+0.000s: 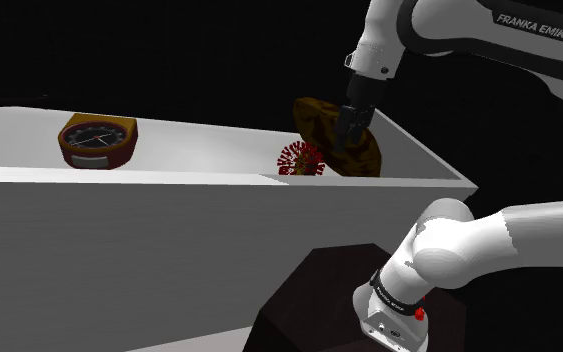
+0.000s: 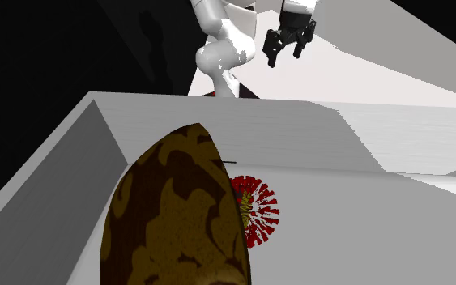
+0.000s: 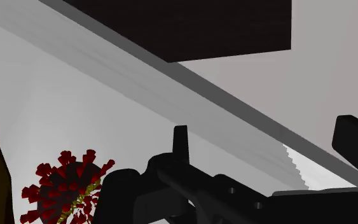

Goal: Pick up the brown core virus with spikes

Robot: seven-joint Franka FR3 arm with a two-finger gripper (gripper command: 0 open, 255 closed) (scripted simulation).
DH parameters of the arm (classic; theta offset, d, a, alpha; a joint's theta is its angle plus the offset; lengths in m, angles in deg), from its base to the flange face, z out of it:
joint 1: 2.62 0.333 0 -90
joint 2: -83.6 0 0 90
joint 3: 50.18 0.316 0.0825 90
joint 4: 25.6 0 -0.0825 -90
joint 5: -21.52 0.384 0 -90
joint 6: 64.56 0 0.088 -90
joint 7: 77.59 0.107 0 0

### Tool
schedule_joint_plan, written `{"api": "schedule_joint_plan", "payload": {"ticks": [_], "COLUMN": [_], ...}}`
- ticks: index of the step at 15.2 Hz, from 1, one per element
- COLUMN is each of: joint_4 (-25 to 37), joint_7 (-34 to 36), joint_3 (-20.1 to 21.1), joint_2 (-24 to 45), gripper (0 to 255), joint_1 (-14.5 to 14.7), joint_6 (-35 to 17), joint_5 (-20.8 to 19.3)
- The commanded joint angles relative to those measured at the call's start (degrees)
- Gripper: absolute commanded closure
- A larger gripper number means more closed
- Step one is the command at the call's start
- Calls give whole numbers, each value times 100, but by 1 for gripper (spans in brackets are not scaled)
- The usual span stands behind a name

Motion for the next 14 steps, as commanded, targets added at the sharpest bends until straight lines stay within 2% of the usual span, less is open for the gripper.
{"api": "schedule_joint_plan", "payload": {"ticks": [1,8,14], "joint_4": [0,64,392], "joint_7": [0,-392,-642], "joint_3": [0,-275,-498], "joint_2": [0,1121,2223], "gripper": [0,0,0], "joint_1": [0,-214,-390], "joint_6": [0,-966,-1701], "joint_5": [0,-528,-912]}}
